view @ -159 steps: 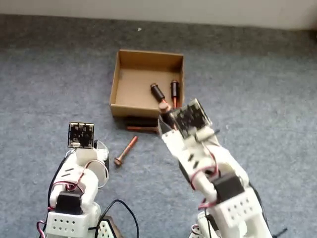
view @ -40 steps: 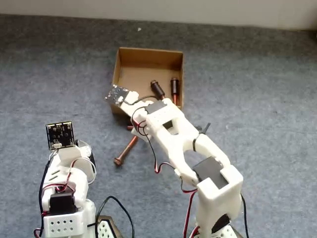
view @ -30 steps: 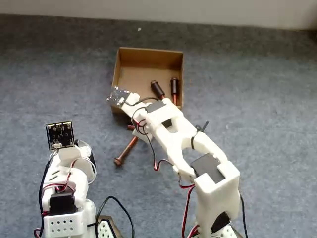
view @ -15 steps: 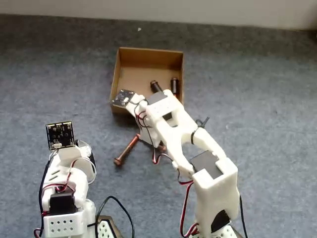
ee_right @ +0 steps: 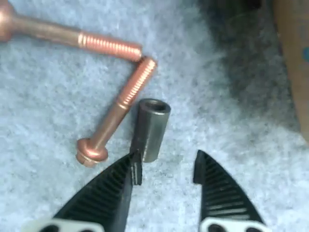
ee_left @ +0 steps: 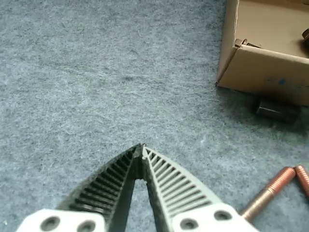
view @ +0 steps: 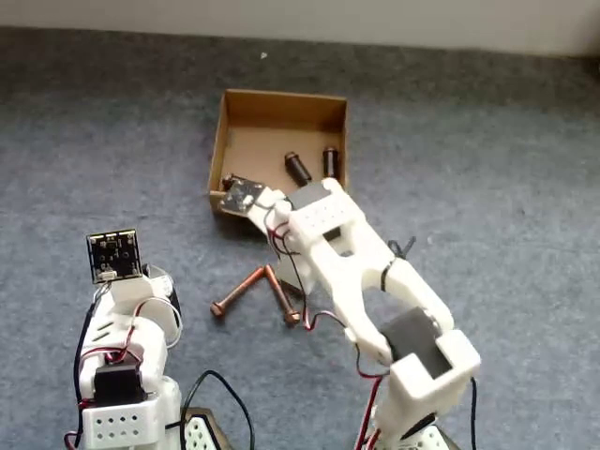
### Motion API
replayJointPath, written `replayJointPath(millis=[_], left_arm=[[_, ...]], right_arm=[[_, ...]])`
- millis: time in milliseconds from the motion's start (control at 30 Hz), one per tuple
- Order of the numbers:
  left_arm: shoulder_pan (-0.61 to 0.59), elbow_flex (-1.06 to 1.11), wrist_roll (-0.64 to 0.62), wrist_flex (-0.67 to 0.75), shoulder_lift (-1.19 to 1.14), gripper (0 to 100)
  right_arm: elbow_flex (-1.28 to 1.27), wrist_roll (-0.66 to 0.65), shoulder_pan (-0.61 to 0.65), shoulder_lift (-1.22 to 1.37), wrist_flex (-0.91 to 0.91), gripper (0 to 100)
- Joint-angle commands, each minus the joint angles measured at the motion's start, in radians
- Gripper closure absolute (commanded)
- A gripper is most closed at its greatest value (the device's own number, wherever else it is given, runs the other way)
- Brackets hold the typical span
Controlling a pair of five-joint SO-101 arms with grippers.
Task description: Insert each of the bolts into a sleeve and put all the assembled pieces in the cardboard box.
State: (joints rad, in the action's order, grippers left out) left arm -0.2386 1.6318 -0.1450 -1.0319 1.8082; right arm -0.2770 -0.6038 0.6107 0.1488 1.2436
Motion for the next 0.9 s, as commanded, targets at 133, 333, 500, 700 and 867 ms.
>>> replayJointPath(millis=[133, 333, 500, 700, 867], left_arm=[[-0.007, -0.041, 0.009, -0.003, 0.005, 99], [-0.008, -0.041, 0.009, -0.003, 0.005, 99], [-0.01, -0.041, 0.009, -0.003, 0.005, 99], [-0.01, -0.041, 0.011, -0.003, 0.005, 99], [-0.01, -0.041, 0.011, -0.003, 0.005, 99]], right_arm=[[-0.197, 0.0, -0.01, -0.154, -0.168, 81.0], [-0.205, 0.054, 0.012, -0.154, -0.191, 81.0], [-0.213, 0.055, 0.045, -0.153, -0.232, 81.0], [-0.22, 0.055, 0.047, -0.139, -0.305, 81.1], [-0.217, 0.054, 0.05, -0.016, -0.3, 81.1]])
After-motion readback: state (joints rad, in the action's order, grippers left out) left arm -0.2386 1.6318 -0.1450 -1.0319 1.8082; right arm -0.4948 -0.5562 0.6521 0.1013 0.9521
